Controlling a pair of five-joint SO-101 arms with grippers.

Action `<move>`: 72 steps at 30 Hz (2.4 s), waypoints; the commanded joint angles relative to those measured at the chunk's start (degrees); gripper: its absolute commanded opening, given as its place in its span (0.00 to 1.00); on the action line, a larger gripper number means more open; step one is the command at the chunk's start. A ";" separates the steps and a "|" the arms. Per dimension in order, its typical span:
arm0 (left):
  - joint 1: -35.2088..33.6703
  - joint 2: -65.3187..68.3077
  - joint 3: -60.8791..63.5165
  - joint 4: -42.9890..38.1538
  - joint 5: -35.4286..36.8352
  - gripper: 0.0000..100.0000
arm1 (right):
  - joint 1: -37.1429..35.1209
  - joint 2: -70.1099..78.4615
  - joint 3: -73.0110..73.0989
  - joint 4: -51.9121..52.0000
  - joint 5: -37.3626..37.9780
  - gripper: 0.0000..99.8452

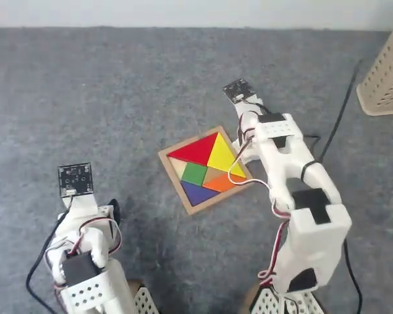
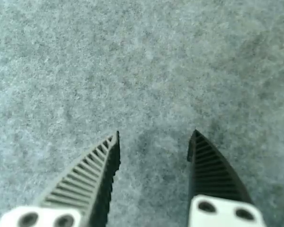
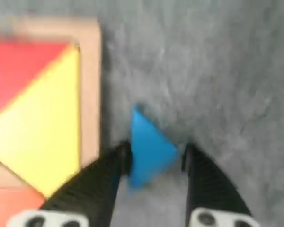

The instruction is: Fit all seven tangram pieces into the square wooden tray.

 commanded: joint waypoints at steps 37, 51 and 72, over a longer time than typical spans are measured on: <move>0.09 -0.62 -0.31 0.18 0.53 0.23 | 0.48 -2.95 -1.76 0.04 6.15 0.02; 0.09 -0.62 -0.31 0.18 0.53 0.23 | -15.52 -25.80 8.18 4.53 -0.88 0.02; 0.09 -0.62 -0.31 0.18 0.53 0.23 | -29.76 -6.20 -9.05 6.02 -21.80 0.02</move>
